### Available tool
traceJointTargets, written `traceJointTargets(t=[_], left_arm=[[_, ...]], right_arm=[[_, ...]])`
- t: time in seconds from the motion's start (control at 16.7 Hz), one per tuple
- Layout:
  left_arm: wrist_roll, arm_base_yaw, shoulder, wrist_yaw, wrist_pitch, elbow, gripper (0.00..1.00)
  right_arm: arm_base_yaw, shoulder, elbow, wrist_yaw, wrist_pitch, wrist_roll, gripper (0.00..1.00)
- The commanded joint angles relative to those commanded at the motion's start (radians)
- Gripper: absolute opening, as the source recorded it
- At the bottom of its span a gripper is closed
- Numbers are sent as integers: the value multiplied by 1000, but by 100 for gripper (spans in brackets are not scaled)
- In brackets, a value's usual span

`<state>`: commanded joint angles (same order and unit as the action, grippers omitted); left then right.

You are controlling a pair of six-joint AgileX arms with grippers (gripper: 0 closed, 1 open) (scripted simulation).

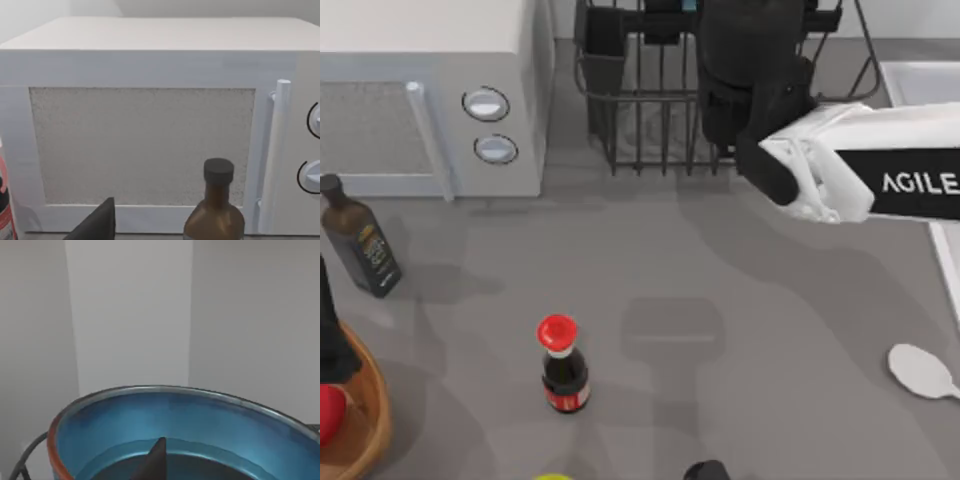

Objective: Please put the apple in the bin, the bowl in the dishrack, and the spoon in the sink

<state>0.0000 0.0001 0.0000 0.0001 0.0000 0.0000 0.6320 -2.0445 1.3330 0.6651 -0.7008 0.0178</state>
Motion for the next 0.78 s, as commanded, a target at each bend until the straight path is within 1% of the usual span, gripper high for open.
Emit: traceJointTargets(t=[0.06,0.6,0.78], left_arm=[[0,0,0,0,0,0,100],[0,0,0,0,0,0,100],[0,0,0,0,0,0,100]], right_arm=[[0,0,0,0,0,0,100],[2,0,0,0,0,0,100],[-12,46,-31,-17,16,0,100]])
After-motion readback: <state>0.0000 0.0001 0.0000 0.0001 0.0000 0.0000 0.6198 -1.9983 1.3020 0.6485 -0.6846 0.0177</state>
